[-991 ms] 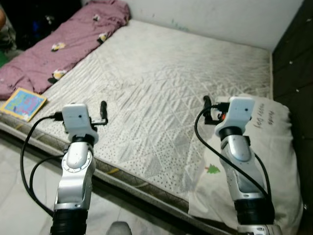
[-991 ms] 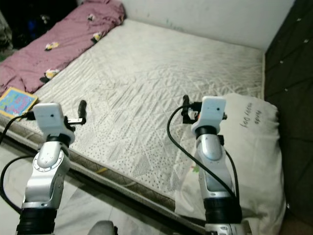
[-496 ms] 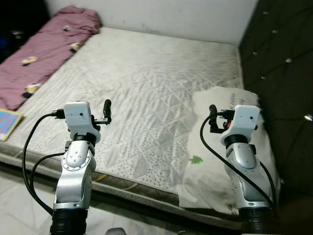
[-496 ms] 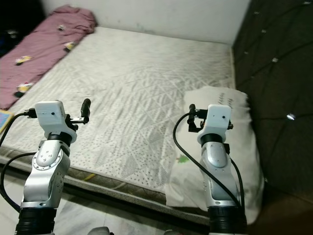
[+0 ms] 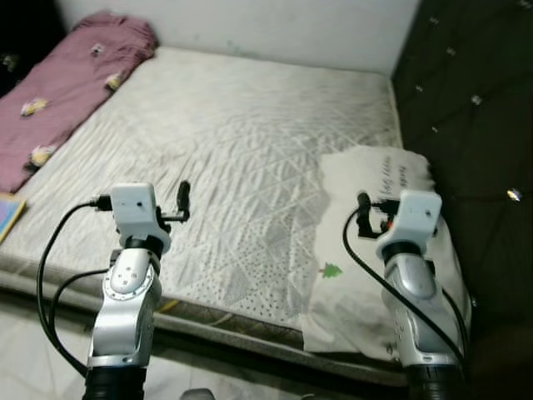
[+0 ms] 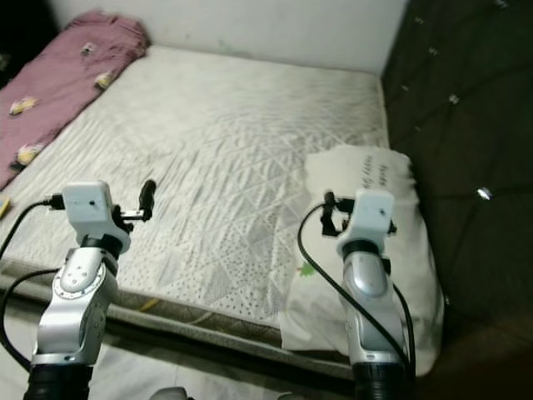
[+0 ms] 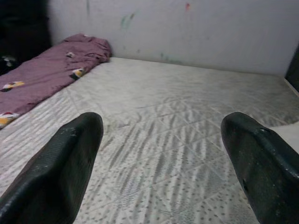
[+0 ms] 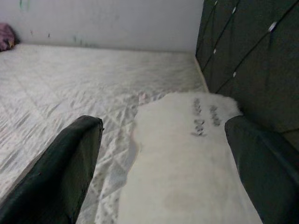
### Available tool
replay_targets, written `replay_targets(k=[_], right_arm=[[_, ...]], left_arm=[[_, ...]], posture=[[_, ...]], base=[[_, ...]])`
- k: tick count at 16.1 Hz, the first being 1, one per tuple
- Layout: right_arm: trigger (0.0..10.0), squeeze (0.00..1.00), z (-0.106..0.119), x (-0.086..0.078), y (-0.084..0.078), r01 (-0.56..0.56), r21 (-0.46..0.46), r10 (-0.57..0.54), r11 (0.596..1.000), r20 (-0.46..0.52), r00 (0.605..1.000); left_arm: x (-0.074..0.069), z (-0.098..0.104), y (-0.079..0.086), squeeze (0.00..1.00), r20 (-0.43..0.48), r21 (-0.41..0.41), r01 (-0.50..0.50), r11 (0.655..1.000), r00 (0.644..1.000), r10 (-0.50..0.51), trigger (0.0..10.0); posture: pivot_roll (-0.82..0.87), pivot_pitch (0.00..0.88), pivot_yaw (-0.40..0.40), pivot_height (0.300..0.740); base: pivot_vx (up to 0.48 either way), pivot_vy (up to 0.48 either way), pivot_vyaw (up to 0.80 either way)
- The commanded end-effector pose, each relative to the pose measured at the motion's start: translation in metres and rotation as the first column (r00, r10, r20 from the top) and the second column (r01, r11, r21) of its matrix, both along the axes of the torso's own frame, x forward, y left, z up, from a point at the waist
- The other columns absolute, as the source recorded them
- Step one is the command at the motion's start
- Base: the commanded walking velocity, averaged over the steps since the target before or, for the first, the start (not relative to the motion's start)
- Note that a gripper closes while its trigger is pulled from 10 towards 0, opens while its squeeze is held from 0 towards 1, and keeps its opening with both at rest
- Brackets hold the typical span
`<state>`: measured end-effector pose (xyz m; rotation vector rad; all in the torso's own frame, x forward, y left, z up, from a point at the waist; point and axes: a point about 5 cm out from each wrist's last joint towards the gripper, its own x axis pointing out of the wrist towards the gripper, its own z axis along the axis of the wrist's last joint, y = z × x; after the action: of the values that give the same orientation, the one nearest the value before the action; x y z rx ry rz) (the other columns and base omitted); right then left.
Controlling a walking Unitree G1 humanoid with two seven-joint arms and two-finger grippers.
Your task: Clean up the room
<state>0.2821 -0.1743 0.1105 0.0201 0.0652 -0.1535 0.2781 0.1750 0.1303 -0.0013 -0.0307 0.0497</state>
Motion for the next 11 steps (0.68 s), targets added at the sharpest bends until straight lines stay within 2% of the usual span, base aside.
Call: replay_targets(k=[1,4,7,11], right_arm=[[10.0,0.0,0.011,0.002,0.004,-0.019,-0.003,0.019,1.0,0.033,0.999],[10.0,0.0,0.01,0.003,0.001,-0.029,-0.013,0.029,0.999,0.026,0.999],[10.0,0.0,0.01,-0.001,-0.012,0.003,-0.033,-0.002,0.999,0.02,1.0],[10.0,0.0,0.01,-0.004,-0.014,0.016,-0.034,-0.016,0.999,0.018,1.0]], left_arm=[[-0.002,0.002,0.003,0.0,0.003,-0.003,-0.004,1.0,1.0,0.004,10.0],[-0.003,0.004,0.002,0.0,0.011,-0.01,-0.006,1.0,1.0,0.006,10.0],[-0.003,0.005,-0.003,0.0,0.008,-0.018,0.011,1.0,1.0,-0.01,10.0],[0.0,0.007,-0.006,0.0,0.005,-0.021,0.034,0.999,0.999,-0.034,10.0]], posture=[[0.03,0.0,-0.028,0.74],[0.03,0.0,-0.023,0.74],[0.01,0.0,-0.009,0.74],[-0.01,0.0,0.005,0.74]], base=[[0.0,0.0,0.0],[0.0,0.196,0.0],[0.0,0.347,-0.73],[0.0,0.391,-0.8]])
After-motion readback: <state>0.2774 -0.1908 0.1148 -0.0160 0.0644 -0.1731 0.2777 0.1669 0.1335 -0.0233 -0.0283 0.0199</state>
